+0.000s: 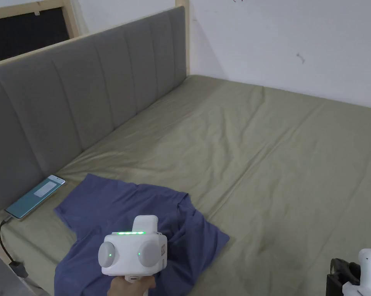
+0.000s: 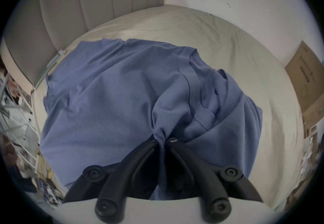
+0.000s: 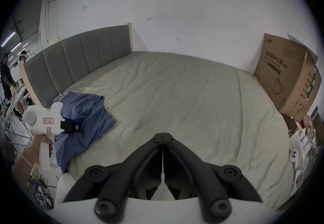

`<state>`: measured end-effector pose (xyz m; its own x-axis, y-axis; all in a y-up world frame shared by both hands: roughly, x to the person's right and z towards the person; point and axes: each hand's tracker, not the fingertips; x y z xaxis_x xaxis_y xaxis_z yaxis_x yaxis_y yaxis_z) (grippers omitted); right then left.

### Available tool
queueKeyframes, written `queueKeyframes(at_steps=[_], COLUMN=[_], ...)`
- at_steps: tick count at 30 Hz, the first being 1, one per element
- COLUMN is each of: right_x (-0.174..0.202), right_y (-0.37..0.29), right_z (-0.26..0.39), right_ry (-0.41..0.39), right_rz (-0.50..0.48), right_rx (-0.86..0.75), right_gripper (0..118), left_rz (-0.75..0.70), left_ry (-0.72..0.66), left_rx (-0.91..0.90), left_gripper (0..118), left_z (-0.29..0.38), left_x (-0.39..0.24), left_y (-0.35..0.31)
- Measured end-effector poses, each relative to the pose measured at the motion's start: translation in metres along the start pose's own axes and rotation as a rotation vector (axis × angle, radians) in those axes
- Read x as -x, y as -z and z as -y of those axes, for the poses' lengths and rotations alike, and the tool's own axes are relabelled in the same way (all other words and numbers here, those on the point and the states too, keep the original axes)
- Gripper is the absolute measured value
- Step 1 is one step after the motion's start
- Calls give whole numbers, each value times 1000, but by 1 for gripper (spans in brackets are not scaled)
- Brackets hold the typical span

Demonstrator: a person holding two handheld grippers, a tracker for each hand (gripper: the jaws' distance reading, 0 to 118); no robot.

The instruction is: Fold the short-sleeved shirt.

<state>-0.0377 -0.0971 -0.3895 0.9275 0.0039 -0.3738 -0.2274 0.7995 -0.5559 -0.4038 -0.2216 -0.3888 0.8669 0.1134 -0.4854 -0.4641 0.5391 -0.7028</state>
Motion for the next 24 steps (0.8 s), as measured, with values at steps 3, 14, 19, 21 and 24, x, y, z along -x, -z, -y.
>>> queueKeyframes(at_steps=[3, 14, 19, 21, 24], right_x=[-4, -52, -79, -94, -118], right_y=[-6, -32, -53, -63, -82], right_z=[1, -4, -5, -6, -4], right_ry=[-8, 101, 143, 170, 215], right_rz=[3, 88, 154, 186, 243], right_rx=[-2, -44, -81, -100, -130], right_gripper=[1, 1, 1, 1, 1], left_rz=[56, 456, 650, 739, 928], left_ry=[-86, -284, -179, -109, -46], left_rx=[15, -118, -188, -219, -233], left_gripper=[4, 4, 4, 4, 4], left_z=[-9, -55, -89, -98, -101], left_x=[10, -5, -88, -130, -192], left_y=[-11, -91, -132, -155, -189])
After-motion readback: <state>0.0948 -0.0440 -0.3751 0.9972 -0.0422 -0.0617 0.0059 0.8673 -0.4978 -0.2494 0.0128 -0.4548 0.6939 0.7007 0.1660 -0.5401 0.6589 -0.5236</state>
